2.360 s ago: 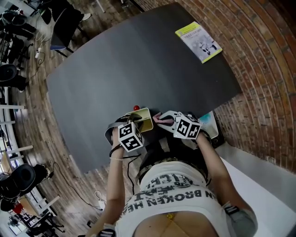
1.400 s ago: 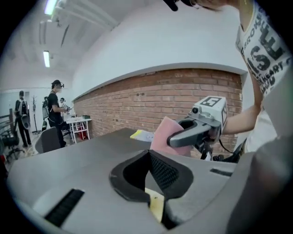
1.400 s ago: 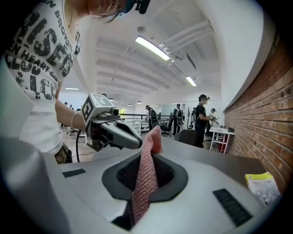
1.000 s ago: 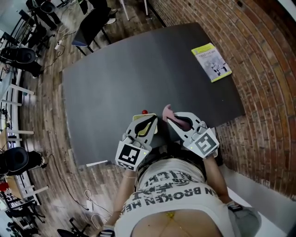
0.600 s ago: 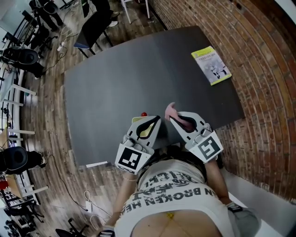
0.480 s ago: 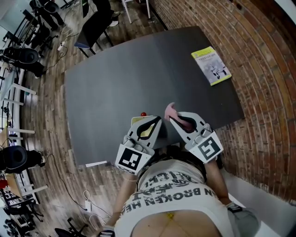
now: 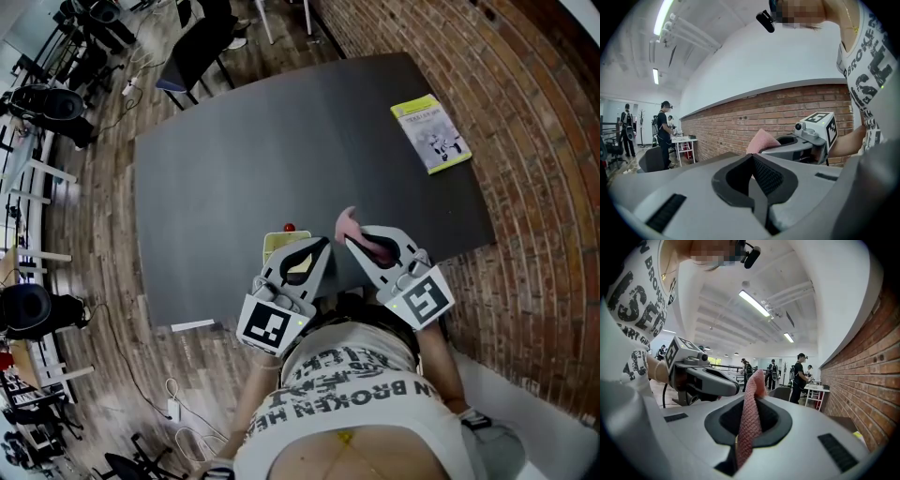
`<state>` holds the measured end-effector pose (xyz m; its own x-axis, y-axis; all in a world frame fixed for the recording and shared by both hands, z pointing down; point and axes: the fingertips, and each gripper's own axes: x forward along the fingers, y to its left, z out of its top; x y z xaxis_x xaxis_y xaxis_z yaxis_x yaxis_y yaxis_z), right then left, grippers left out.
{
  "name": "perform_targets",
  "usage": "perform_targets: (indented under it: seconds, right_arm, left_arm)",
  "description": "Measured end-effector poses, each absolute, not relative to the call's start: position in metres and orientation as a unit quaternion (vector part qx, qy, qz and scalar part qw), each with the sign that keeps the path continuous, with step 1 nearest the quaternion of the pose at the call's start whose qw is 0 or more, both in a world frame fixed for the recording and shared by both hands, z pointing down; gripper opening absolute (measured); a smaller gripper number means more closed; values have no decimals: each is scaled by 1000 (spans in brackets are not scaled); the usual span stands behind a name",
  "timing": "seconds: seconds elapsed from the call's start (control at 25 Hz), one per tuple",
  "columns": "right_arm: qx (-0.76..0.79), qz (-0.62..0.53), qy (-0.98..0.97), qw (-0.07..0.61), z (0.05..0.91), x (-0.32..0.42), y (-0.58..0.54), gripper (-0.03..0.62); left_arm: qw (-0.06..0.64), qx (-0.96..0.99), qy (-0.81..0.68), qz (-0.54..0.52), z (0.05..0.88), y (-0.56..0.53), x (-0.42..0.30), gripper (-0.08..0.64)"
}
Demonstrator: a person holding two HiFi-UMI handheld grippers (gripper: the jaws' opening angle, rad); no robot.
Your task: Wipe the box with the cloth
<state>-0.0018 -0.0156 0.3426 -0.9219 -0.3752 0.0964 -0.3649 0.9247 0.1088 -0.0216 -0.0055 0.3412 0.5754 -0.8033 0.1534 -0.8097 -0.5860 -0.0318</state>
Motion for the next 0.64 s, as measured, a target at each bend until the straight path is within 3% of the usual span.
perform_targets:
  seconds: [0.64]
  right_arm:
    - [173, -42, -982, 54, 340, 13, -9, 17]
  left_arm:
    - [15, 884, -459, 87, 345, 2, -2, 6]
